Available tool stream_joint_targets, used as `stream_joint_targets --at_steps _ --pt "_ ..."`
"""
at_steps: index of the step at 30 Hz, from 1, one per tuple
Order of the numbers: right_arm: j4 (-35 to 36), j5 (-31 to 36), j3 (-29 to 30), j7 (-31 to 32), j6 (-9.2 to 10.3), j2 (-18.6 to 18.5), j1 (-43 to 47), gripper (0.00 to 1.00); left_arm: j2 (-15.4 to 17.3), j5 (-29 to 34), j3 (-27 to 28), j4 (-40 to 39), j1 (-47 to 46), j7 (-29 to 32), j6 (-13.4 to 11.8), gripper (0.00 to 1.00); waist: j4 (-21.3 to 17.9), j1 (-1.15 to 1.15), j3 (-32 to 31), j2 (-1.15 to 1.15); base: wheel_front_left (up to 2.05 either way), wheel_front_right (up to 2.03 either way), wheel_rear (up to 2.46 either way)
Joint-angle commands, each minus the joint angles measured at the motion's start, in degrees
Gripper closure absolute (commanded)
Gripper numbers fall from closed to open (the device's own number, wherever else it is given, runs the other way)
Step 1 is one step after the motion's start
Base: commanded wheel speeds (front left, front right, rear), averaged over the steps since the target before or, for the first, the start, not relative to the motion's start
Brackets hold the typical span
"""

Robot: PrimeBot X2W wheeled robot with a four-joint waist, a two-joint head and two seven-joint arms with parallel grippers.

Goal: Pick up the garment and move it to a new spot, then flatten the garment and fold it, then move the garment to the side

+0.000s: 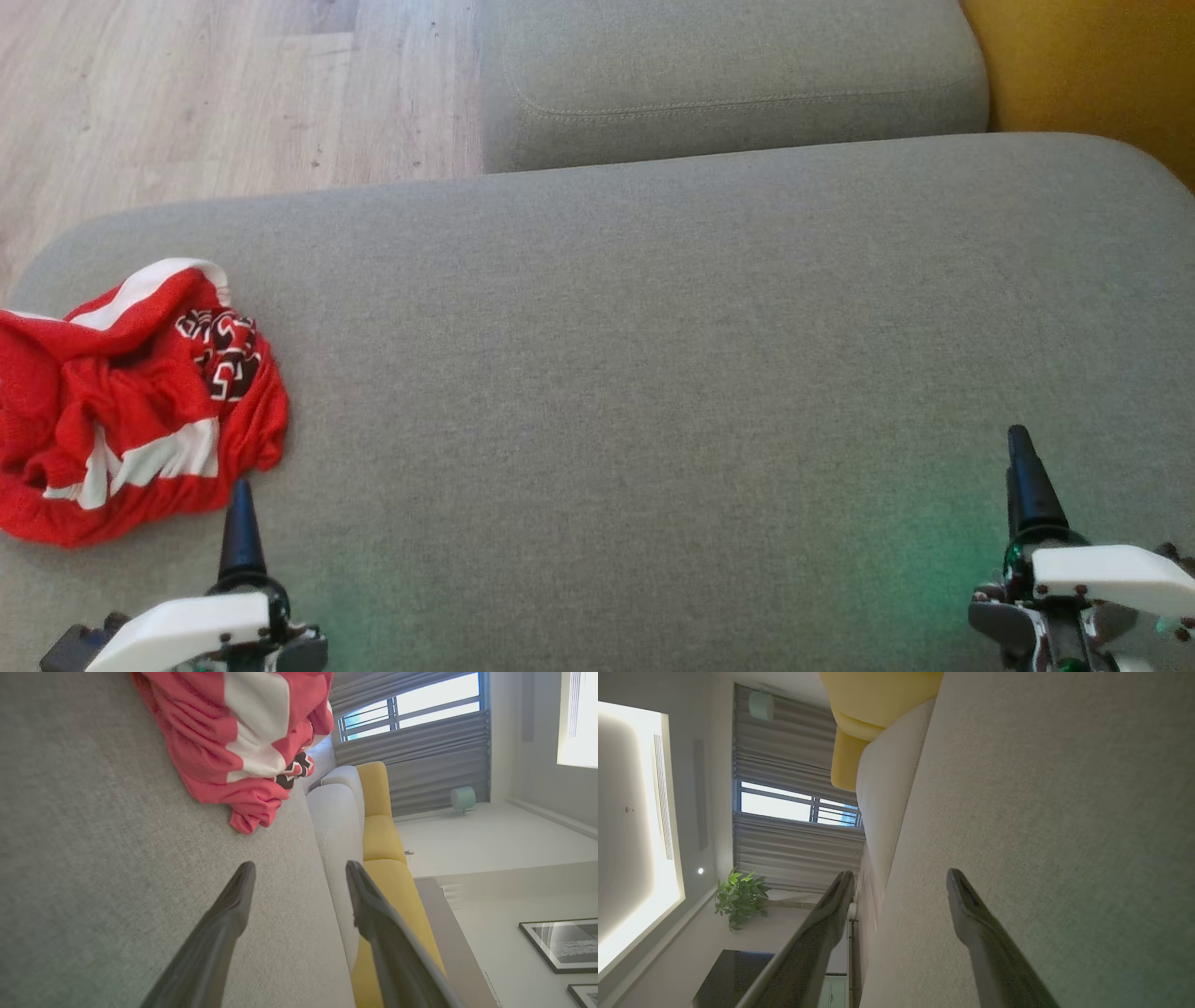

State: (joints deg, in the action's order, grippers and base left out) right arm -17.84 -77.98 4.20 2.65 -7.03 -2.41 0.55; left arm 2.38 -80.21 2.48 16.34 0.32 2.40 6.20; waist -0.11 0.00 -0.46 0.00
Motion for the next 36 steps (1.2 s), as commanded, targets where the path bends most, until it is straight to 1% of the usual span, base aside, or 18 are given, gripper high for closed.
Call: stream_joint_targets --at_steps 1,8,9,15,36 --pt "2.6 3.1 -0.7 -0.9 -0.09 -0.3 -2.0 0.0 0.3 2.8 -0.1 -2.6 -1.5 -0.7 -0.5 0.0 0.0 0.0 -0.1 0.0 0.0 0.0 0.0" --pt "3.3 9.4 -2.0 -2.1 -0.12 -0.3 -1.5 0.0 0.3 9.4 -0.9 -3.9 -1.0 -1.8 -1.4 0.0 0.2 0.0 -0.5 0.0 0.0 0.0 0.0" --pt "3.3 9.4 -2.0 -2.1 -0.12 -0.3 -1.5 0.0 0.3 9.4 -0.9 -3.9 -1.0 -1.8 -1.4 0.0 0.2 0.0 -0.5 0.0 0.0 0.0 0.0" --pt "3.8 14.5 -3.3 -3.1 -0.14 -0.5 -1.1 0.0 0.3 14.5 -1.7 -4.9 -0.6 -2.8 -2.0 0.0 0.2 0.0 -0.9 0.0 0.0 0.0 0.0" --pt "6.1 30.6 -7.4 -6.6 -0.22 -1.1 -0.3 0.0 0.3 29.6 -3.9 -7.4 0.8 -6.4 -3.3 0.0 0.7 0.0 -1.9 0.0 0.0 0.0 0.0"
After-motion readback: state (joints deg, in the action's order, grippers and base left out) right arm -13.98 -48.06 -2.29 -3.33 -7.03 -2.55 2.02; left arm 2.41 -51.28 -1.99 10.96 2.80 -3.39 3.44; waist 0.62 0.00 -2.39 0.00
